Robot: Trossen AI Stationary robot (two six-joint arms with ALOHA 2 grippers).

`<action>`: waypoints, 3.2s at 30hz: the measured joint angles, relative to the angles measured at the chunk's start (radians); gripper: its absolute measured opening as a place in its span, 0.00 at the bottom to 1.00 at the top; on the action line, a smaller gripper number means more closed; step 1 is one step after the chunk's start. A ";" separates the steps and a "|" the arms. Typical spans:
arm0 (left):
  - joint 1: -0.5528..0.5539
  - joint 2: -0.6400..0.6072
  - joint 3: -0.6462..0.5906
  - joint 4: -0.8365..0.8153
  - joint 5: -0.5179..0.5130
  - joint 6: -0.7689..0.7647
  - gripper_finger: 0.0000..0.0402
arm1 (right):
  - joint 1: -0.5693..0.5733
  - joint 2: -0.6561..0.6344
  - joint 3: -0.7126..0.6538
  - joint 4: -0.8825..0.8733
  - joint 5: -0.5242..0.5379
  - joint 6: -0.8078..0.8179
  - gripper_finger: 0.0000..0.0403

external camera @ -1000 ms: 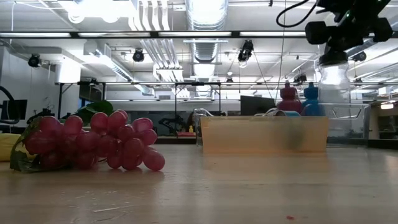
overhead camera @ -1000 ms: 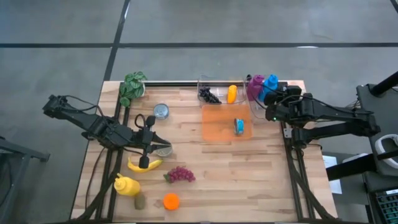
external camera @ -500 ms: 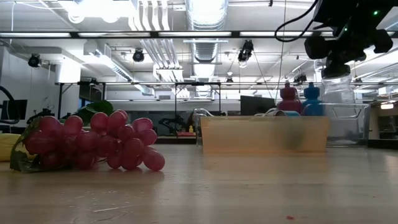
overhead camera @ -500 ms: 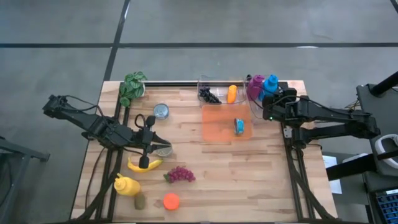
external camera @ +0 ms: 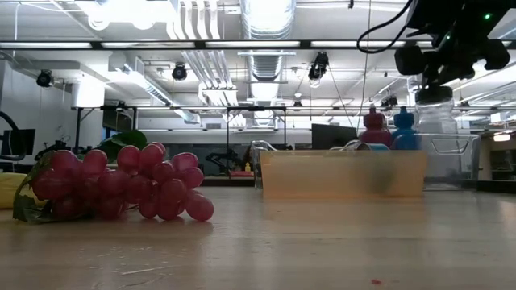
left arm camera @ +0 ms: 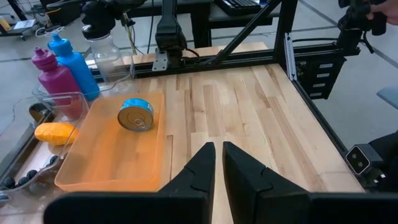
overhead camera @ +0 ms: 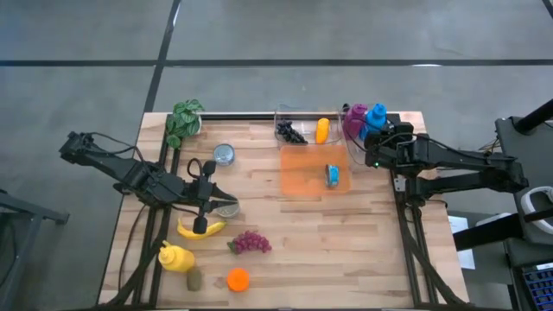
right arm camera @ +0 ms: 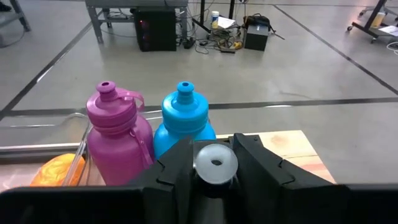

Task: Pick & Place Food Item
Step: Put the transparent water bottle into the right transparent bin, then put the blue and pink tuna can into the orange bin

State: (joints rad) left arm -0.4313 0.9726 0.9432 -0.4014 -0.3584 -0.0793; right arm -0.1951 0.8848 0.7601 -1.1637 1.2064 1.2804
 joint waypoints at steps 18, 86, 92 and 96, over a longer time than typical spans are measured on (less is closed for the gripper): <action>0.000 0.000 0.000 0.000 0.000 0.000 0.08 | 0.000 -0.022 0.083 -0.008 -0.029 -0.116 0.51; 0.016 0.356 -0.002 -0.303 0.037 -0.235 0.08 | 0.813 0.470 0.555 0.107 -0.104 -0.468 0.02; 0.062 0.433 -0.002 -0.391 0.037 -0.358 0.08 | 0.818 0.471 0.555 0.110 -0.105 -0.468 0.02; 0.094 0.488 -0.002 -0.431 0.037 -0.383 0.08 | 0.818 0.468 0.554 0.113 -0.105 -0.469 0.02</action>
State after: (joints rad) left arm -0.3376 1.4610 0.9409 -0.8326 -0.3210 -0.4621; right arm 0.6231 1.3526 1.3144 -1.0508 1.1015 0.8116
